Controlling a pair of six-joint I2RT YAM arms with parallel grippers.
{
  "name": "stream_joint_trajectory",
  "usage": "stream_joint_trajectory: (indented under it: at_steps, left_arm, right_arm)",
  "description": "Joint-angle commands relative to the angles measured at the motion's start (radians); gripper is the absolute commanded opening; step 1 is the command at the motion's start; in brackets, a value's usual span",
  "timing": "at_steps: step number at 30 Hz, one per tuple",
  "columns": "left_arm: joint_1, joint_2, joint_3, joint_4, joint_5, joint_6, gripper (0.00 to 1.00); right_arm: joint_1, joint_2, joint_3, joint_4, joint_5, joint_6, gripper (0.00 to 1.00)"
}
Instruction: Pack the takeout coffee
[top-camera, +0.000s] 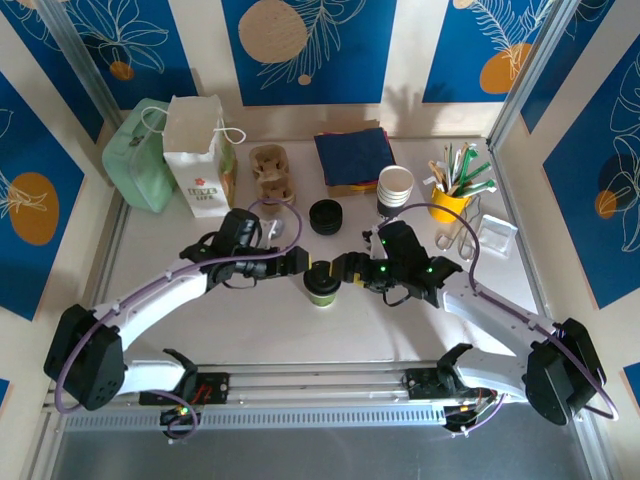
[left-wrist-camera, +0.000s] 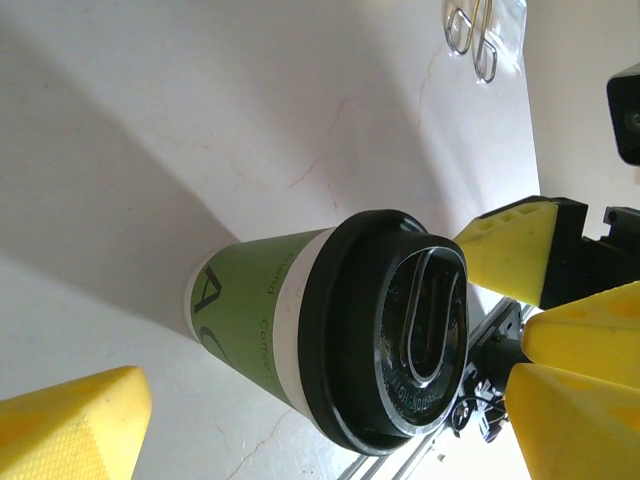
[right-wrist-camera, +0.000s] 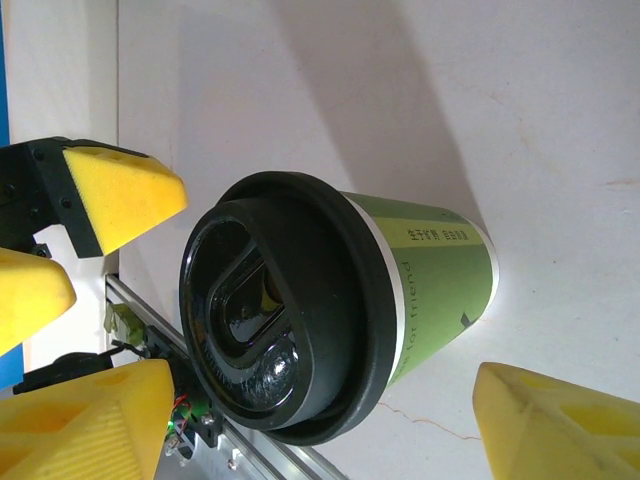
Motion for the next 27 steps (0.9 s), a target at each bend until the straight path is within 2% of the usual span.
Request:
stream_joint_trajectory:
  at_steps: [1,16,27]
  left_arm:
    - [-0.009,0.017,-0.017,0.044,0.048,0.024,0.88]
    - [-0.021,0.085,-0.049,0.117,0.109,0.024,0.80]
    - [-0.021,0.109,-0.028,0.057,0.099,0.060,0.76]
  right_arm:
    - [0.008,0.008,-0.010,0.017,0.006,-0.012,0.76]
    - [0.010,0.025,-0.022,0.025,0.009,-0.009,0.73]
    - [0.008,0.034,-0.027,0.024,0.021,-0.004,0.71]
